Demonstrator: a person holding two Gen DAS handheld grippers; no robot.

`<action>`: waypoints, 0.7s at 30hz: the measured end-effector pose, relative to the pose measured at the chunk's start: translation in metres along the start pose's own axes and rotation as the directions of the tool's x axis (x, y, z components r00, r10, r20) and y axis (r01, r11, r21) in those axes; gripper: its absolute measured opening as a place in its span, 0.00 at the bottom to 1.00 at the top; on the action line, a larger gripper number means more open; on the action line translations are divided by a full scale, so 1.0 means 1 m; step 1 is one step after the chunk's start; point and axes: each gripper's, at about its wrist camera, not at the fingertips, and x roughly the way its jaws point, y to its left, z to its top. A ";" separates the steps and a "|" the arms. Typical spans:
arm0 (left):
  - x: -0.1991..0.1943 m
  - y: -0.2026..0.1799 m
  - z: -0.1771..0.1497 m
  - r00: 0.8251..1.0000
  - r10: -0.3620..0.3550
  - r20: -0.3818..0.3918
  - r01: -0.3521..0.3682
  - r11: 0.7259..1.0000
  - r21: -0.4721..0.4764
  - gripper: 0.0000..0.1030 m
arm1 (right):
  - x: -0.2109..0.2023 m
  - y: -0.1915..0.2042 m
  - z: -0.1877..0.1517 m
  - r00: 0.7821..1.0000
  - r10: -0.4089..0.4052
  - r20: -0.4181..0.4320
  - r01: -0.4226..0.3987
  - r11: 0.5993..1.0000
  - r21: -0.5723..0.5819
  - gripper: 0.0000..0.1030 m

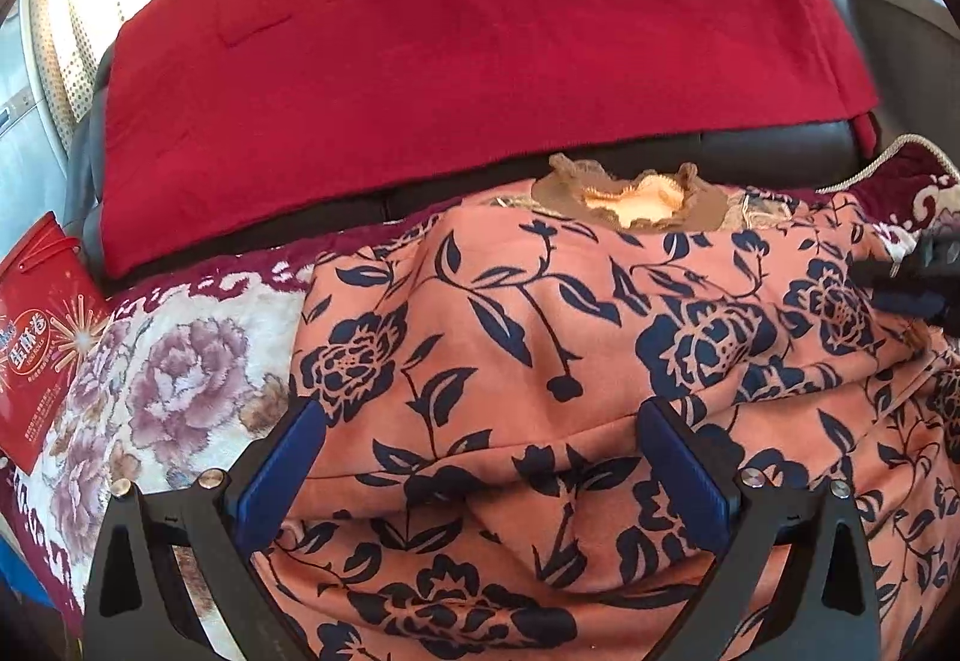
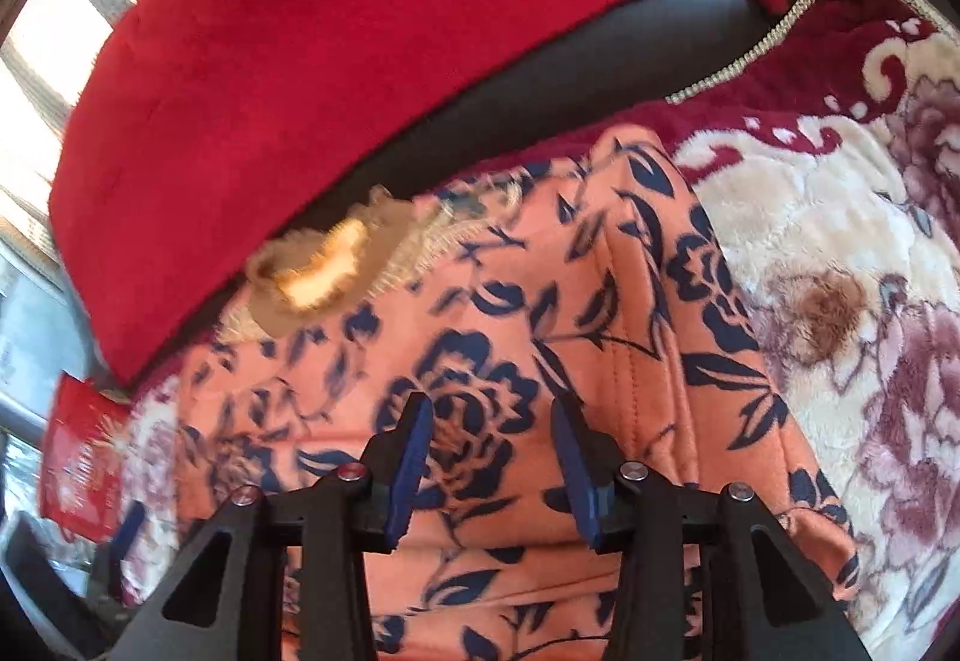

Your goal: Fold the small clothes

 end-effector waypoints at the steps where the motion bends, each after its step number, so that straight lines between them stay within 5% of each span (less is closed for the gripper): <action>1: 0.001 0.000 0.000 1.000 0.000 -0.003 0.000 1.000 0.002 1.00 | -0.005 0.004 0.001 1.000 0.013 0.027 -0.013 1.000 -0.009 0.44; 4: 0.006 -0.001 -0.002 1.000 0.005 -0.015 -0.005 1.000 0.009 1.00 | -0.008 0.013 0.003 0.998 0.020 0.061 -0.018 0.999 -0.035 0.44; 8: 0.019 -0.001 -0.005 0.998 -0.012 -0.070 0.012 1.000 0.007 1.00 | 0.023 0.008 0.002 0.998 -0.011 -0.060 0.011 1.000 -0.006 0.45; 11: 0.022 0.004 -0.005 0.994 -0.045 -0.096 0.042 0.999 -0.032 1.00 | 0.019 0.010 0.005 0.999 0.002 -0.055 -0.003 1.000 -0.016 0.44; 21: -0.003 0.047 0.002 1.000 -0.029 -0.006 0.027 0.984 -0.179 1.00 | -0.025 -0.027 0.018 0.994 0.087 0.065 -0.093 0.991 0.096 0.44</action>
